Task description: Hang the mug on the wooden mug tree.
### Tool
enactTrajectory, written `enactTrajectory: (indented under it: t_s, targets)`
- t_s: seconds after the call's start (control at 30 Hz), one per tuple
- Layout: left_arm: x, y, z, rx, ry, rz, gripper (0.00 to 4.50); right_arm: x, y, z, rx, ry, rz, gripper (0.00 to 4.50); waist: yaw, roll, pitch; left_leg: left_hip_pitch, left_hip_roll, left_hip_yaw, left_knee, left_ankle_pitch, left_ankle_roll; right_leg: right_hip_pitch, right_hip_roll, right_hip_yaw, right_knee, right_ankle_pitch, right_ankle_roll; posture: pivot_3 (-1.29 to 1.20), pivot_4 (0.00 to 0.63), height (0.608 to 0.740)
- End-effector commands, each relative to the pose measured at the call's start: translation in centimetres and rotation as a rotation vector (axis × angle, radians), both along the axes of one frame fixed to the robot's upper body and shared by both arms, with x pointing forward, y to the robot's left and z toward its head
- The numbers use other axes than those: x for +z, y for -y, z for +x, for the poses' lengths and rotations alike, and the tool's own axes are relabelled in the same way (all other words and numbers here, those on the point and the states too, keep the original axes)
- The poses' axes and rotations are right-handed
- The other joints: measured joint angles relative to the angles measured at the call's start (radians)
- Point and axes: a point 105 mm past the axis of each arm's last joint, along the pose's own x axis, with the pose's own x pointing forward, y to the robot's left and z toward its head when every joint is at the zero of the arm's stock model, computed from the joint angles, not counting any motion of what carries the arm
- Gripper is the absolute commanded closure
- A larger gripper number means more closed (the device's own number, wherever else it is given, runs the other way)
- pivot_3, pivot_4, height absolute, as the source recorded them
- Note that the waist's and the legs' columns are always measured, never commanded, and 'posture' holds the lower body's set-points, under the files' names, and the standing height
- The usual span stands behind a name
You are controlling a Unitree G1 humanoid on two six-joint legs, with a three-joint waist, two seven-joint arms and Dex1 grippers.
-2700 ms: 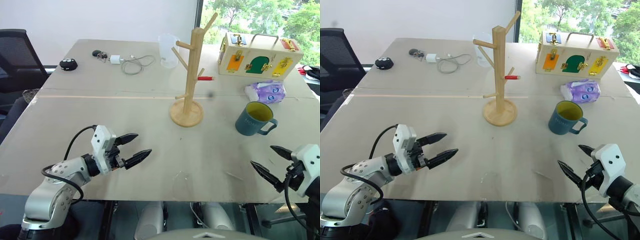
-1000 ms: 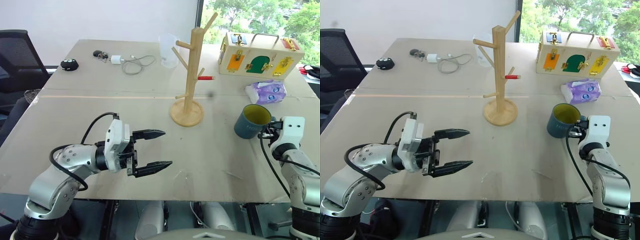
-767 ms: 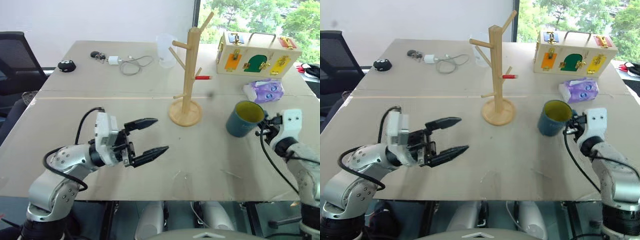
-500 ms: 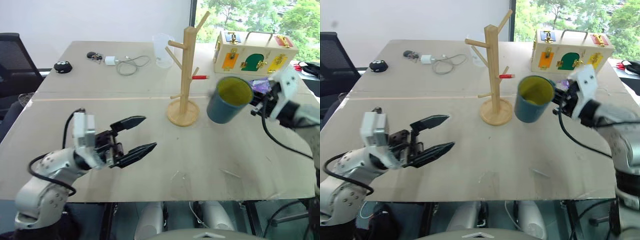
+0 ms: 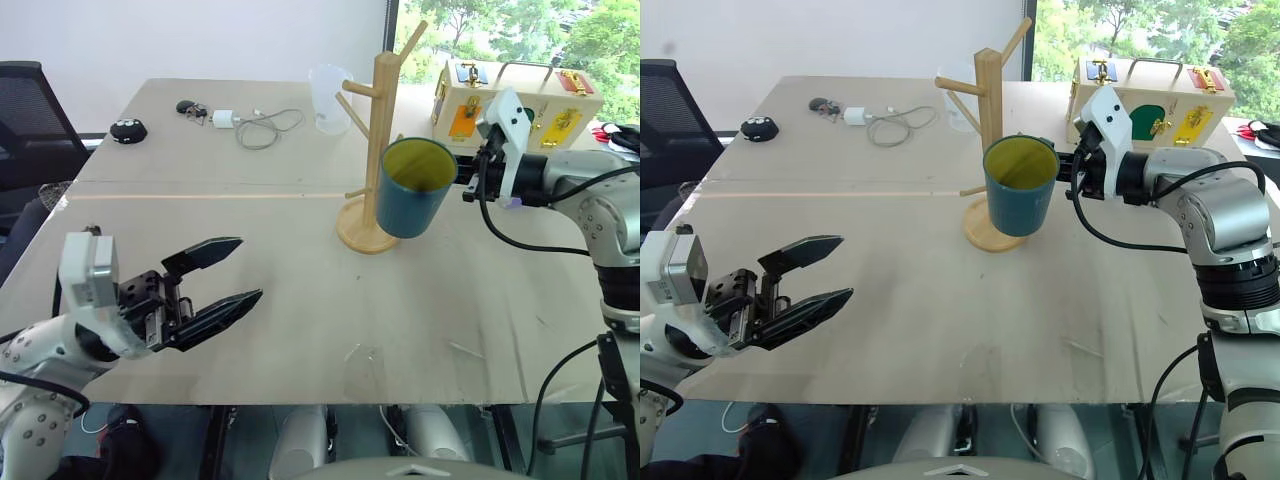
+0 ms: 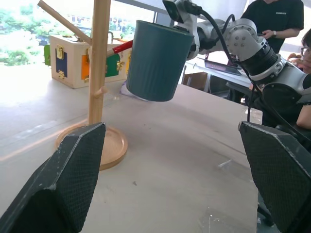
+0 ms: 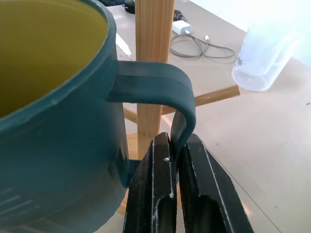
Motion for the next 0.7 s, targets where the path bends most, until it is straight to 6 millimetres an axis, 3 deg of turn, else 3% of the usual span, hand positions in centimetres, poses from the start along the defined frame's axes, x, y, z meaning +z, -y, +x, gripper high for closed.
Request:
enactTrajectory:
  t_s: [0.03, 0.23, 0.47, 0.5, 0.6, 0.67, 0.7]
  targets:
    - [0.8, -1.0, -0.3, 0.016, 0.024, 0.0, 0.0, 1.6, -0.9, 0.0, 0.045, 0.065, -0.004, 4.49, -0.001, 0.0, 0.0, 0.0, 0.0, 0.0, 0.0, 0.0, 0.0, 0.0, 0.0, 0.0, 0.0, 0.0, 0.0, 0.0, 0.15, 0.74]
    - [1.3, -2.3, 0.6, 0.017, 0.021, 0.032, 0.0, 1.4, -2.4, 0.2, 0.087, 0.062, -0.029, 4.49, 0.0, 0.0, 0.0, 0.0, 0.0, 0.0, 0.0, 0.0, 0.0, -0.001, 0.0, 0.0, 0.001, 0.0, 0.0, 0.0, 0.15, 0.74]
    - [1.9, -2.1, 1.4, -0.042, 0.015, 0.065, 0.0, 0.9, -3.0, 1.4, 0.05, 0.104, -0.085, 4.49, -0.002, 0.0, 0.0, -0.001, 0.0, 0.003, 0.0, 0.002, -0.004, -0.002, 0.0, 0.001, 0.001, 0.0, 0.0, 0.0, 0.15, 0.74]
    - [2.0, -2.0, 1.5, -0.046, 0.017, 0.065, 0.0, 0.8, -3.0, 1.1, 0.064, 0.104, -0.093, 3.92, 0.0, 0.0, 0.0, -0.001, 0.0, 0.003, -0.001, 0.002, -0.004, -0.002, 0.0, 0.001, 0.001, 0.0, 0.0, 0.0, 0.15, 0.74]
    - [2.2, -1.6, 1.8, -0.054, 0.02, 0.062, 0.0, 0.9, -2.7, 0.3, 0.074, 0.111, -0.083, 2.94, -0.001, 0.0, 0.0, -0.001, 0.0, 0.002, -0.001, 0.002, -0.004, -0.002, 0.0, 0.0, 0.001, 0.0, 0.0, 0.0, 0.15, 0.74]
    - [2.3, -1.3, 1.9, -0.057, 0.021, 0.059, 0.0, 1.3, -2.2, -0.5, 0.077, 0.12, -0.067, 2.02, -0.002, 0.0, 0.0, -0.001, 0.0, 0.002, -0.002, 0.002, -0.004, -0.003, -0.001, 0.001, 0.0, 0.0, 0.0, 0.0, 0.15, 0.74]
    - [2.2, -1.1, 2.0, -0.059, 0.018, 0.056, 0.0, 1.6, -1.9, -0.9, 0.078, 0.126, -0.057, 2.02, -0.002, 0.0, 0.0, -0.001, 0.0, 0.002, -0.003, 0.002, -0.004, -0.003, -0.001, 0.001, 0.0, 0.001, 0.001, 0.0, 0.15, 0.74]
